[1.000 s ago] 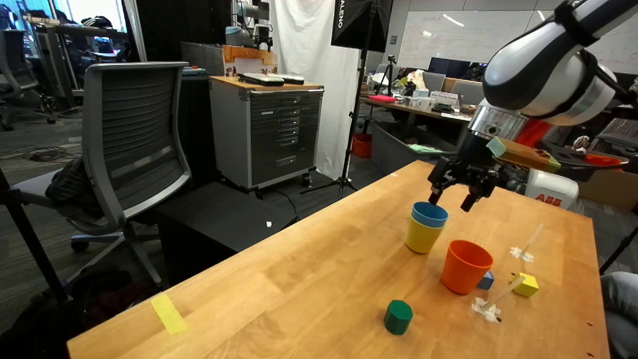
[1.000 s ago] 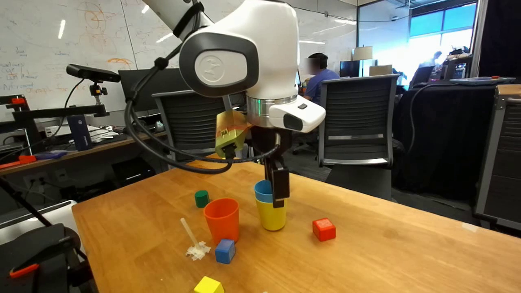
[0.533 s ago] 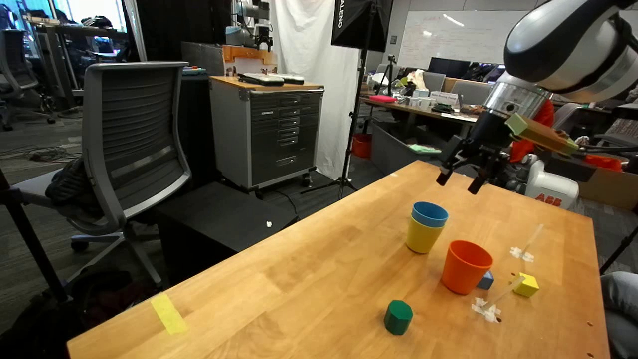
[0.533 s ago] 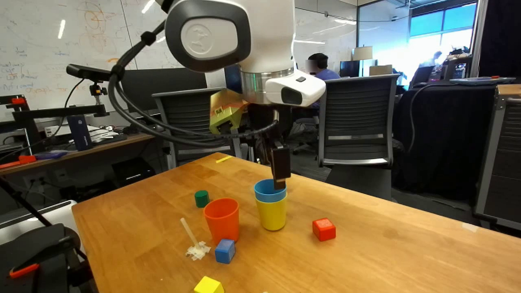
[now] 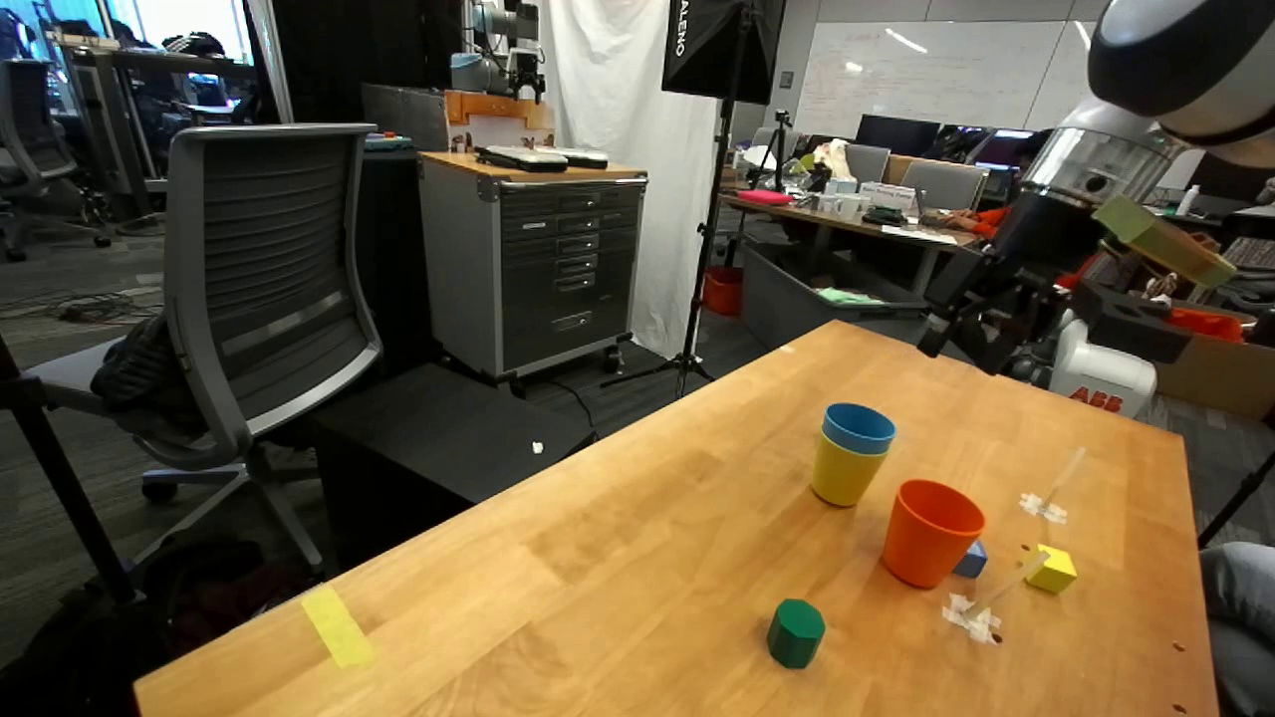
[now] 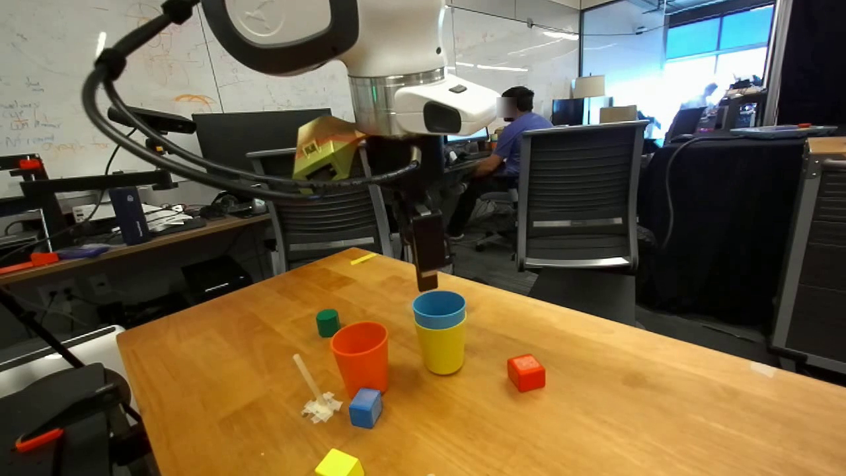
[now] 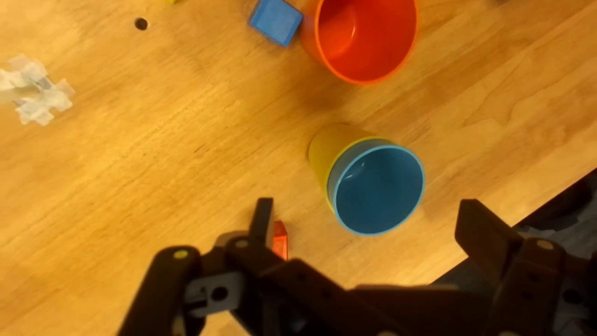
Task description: Stack up the cups
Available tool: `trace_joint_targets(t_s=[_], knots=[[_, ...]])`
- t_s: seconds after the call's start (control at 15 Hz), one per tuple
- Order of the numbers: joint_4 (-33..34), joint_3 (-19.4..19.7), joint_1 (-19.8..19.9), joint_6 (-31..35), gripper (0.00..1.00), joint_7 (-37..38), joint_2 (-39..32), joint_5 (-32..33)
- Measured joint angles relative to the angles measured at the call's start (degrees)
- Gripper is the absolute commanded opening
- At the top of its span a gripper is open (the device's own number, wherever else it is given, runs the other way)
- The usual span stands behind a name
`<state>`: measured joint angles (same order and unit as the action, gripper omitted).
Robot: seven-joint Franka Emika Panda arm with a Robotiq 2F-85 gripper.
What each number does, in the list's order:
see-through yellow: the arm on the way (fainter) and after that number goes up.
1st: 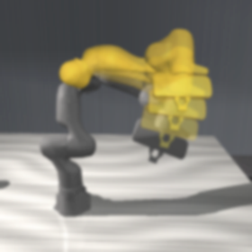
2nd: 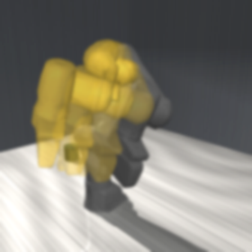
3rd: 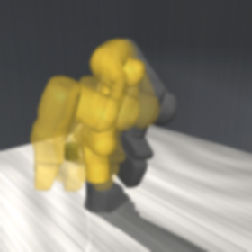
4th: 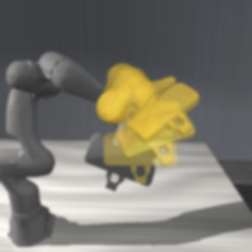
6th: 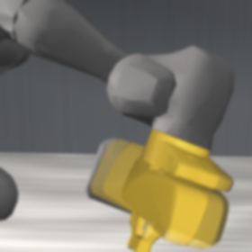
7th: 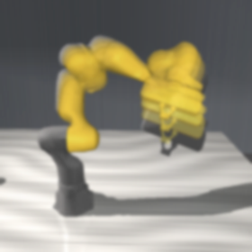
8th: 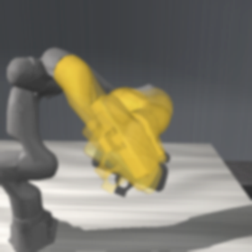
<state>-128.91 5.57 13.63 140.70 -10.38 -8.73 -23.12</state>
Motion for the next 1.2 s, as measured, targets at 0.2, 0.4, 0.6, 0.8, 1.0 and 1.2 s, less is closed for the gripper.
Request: trace_joint_targets(t_s=[0.2, 0.4, 0.6, 0.8, 1.0, 1.2], knots=[[-1.88, 0.02, -0.08, -1.62, 1.0, -1.7, 0.65, 0.62], [-3.78, 0.02, -0.31, -2.53, 1.0, -2.62, 0.55, 2.74], [-5.43, 0.01, -0.71, -2.55, 1.0, -2.78, 0.07, 5.94], [-6.53, 0.01, -1.28, -2.53, 1.0, -2.74, -1.01, 10.88], [-6.72, 0.01, -1.93, -2.24, 1.0, -2.75, -2.57, 14.85], [-6.72, -0.1, -2.5, -0.8, 1.0, -2.77, -3.88, 15.67]])
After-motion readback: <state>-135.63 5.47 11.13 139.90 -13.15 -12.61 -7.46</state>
